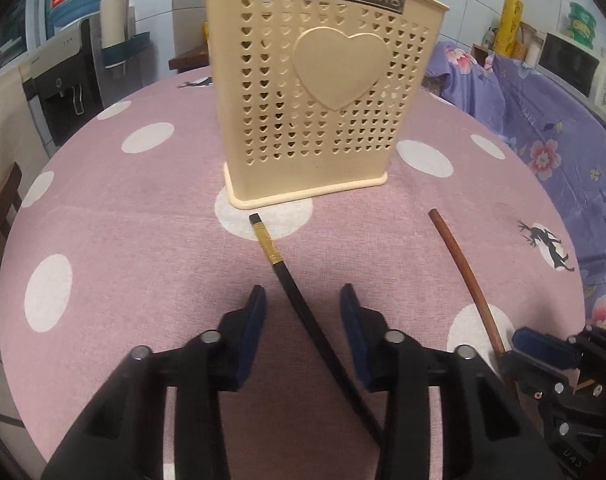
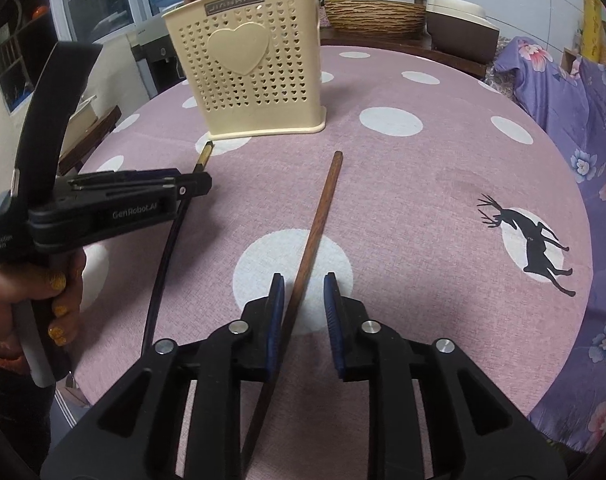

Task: Organize utensils
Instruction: 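Grasp a brown chopstick with the right tool while the left tool grasps the gold-tipped black chopstick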

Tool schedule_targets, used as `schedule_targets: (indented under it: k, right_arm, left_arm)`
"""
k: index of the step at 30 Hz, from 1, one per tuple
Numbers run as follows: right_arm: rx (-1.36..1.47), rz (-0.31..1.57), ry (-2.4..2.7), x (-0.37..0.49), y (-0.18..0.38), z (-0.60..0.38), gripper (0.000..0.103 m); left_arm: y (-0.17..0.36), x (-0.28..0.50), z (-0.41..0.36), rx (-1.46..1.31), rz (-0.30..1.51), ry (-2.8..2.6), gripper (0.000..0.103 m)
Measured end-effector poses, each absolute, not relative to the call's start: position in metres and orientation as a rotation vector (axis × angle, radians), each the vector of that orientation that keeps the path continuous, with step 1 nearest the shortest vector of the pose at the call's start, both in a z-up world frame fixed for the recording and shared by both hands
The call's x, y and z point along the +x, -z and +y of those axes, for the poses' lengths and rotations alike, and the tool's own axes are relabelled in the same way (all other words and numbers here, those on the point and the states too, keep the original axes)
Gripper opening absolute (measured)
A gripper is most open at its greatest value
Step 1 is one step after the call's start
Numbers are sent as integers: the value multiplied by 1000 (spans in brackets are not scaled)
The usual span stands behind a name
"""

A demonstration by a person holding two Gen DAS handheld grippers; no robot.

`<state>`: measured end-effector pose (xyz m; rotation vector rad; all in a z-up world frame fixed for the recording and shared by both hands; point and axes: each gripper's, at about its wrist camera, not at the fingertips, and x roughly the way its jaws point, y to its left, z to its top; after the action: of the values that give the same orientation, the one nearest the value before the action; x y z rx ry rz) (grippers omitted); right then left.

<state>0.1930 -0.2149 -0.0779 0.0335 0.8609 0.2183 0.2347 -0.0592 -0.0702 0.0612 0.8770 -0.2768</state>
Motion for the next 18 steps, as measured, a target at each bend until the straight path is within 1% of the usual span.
schedule_targets:
  k: [3, 6, 13, 14, 16, 18]
  right_arm:
    - [43, 860, -215, 196, 78, -217, 25]
    - [56, 868, -224, 198, 79, -218, 26]
    - [70, 878, -224, 202, 80, -222, 27]
    - [73, 879, -224, 202, 80, -222, 28]
    - [77, 880, -221, 203, 80, -223, 34]
    - [79, 878, -219, 204, 80, -223, 34]
  left_arm:
    - [70, 233, -61, 91, 878, 285, 22]
    - [70, 227, -59, 100, 887, 313, 16]
    - [69, 212, -52, 103, 903, 363, 13]
    - [69, 209, -51, 104, 907, 371, 12]
    - [68, 204, -48, 95, 916, 392, 12]
    - [68, 204, -43, 63, 927, 388, 12]
